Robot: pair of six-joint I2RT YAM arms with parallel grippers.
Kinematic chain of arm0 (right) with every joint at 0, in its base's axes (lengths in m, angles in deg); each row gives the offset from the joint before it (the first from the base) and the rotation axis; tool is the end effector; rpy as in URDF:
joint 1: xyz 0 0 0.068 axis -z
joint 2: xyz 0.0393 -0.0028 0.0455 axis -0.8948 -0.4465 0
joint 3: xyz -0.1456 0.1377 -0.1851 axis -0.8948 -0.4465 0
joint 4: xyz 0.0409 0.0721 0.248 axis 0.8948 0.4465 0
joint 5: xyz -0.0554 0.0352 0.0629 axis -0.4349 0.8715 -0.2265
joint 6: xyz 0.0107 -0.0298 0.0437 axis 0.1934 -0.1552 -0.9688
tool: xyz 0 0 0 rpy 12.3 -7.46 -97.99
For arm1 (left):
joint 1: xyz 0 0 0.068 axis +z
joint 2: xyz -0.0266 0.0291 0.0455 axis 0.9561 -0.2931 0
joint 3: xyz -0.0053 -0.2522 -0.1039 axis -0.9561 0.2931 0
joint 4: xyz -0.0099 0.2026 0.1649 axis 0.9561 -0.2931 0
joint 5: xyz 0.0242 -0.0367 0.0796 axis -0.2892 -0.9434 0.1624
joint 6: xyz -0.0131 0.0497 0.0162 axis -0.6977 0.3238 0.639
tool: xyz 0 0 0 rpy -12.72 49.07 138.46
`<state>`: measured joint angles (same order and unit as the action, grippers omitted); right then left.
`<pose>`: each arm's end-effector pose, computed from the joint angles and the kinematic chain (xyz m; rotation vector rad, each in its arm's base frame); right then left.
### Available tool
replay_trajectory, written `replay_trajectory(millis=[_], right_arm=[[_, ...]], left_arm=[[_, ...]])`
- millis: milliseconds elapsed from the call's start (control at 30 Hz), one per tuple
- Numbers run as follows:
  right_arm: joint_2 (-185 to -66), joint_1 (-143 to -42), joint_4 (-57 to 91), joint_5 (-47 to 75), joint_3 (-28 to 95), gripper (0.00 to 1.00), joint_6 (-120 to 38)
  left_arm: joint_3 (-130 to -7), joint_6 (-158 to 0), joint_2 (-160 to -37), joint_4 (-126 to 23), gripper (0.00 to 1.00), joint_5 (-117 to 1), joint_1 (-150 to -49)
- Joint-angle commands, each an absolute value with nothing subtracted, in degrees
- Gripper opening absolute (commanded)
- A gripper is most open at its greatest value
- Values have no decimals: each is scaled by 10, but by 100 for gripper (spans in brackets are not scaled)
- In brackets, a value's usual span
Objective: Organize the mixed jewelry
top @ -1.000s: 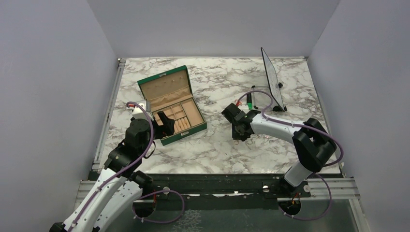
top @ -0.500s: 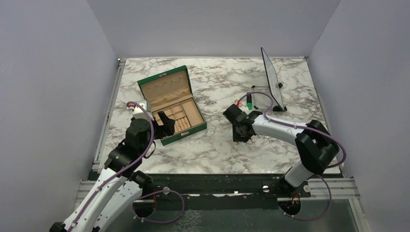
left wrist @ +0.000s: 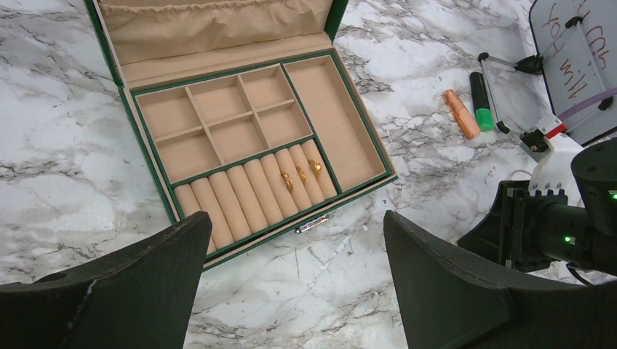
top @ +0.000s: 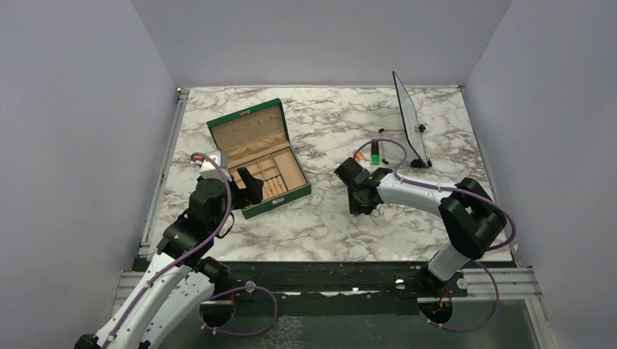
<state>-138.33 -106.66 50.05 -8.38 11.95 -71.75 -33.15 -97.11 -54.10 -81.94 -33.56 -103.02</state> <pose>0.2217 0.1960 0.1631 -0.0893 2.7589 -0.0036 0.1182 -0.0570 0.2941 -0.1864 1.9573 -0.4199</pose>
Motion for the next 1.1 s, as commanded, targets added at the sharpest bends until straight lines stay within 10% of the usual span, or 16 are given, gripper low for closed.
replay_trajectory(millis=[0,367,1067], right_arm=[[-1394,-1059,449,-92,92,26,-697],[-1361,-1053,390,-73,40,2,-706],[-1176,-1053,132,124,-103,1,-857]], left_arm=[[-325,-968,-537,-802,89,-344,-1028],[-325,-966,-551,-793,90,-380,-1028],[-251,-1141,-806,-464,77,-767,-1031]])
